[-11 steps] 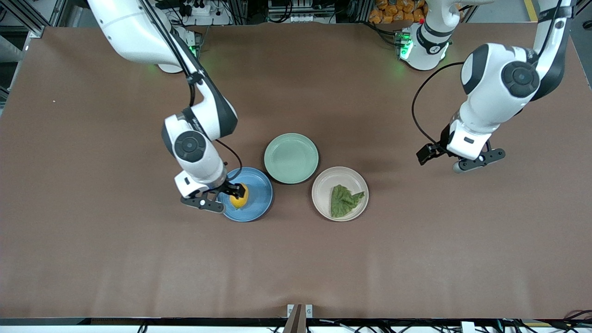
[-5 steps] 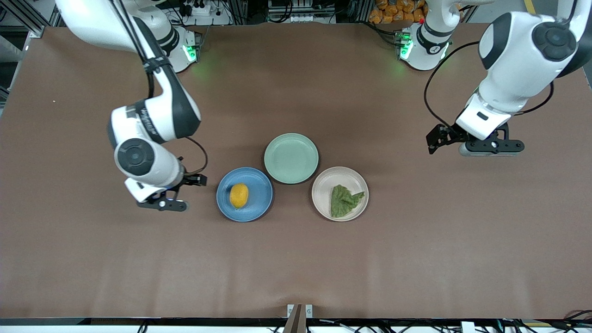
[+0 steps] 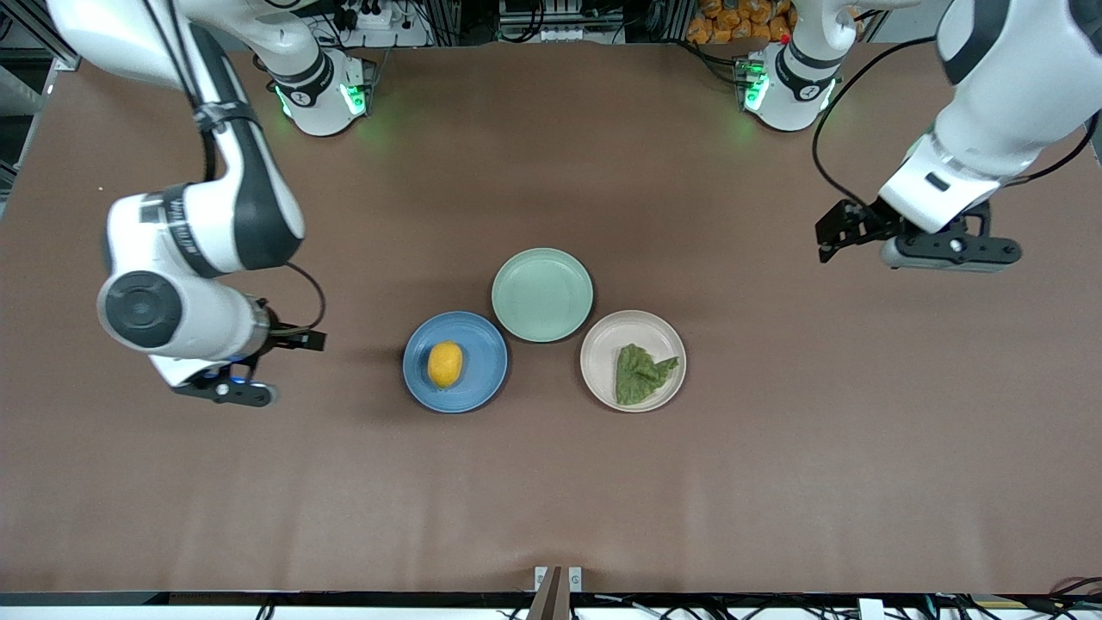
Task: Place lemon and lettuce in plates
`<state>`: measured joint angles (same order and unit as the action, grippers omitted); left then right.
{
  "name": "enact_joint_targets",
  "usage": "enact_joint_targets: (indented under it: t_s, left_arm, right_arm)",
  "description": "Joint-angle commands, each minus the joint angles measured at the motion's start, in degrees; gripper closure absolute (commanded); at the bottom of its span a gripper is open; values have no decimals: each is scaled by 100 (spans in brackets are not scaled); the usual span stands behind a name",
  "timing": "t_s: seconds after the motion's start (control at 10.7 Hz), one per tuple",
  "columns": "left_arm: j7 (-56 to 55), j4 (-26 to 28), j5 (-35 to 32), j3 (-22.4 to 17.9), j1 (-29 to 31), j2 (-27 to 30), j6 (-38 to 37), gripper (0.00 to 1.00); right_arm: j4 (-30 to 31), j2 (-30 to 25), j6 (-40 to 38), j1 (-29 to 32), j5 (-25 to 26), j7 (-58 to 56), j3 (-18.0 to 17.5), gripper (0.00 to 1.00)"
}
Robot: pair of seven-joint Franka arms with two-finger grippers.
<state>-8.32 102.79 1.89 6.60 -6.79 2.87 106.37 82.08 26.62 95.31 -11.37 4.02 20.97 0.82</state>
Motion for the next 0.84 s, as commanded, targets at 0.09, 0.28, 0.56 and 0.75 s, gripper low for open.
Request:
enact_joint_targets:
  t_s: [0.09, 0.28, 0.56, 0.75]
  left_arm:
    - [155, -925, 40, -28, 117, -120, -930, 0]
    - [164, -1207, -100, -45, 117, -155, -1065, 0]
    - [164, -1375, -310, -45, 125, -225, -1442, 0]
    - [173, -1411, -523, -36, 108, -234, -1653, 0]
  right_arm:
    - [-43, -332, -407, 451, -51, -565, -56, 0]
    - [-51, -447, -565, 688, -68, -638, -56, 0]
    - [-157, -588, -575, 786, -51, -638, -56, 0]
    - [-166, -605, -575, 786, -7, -638, -56, 0]
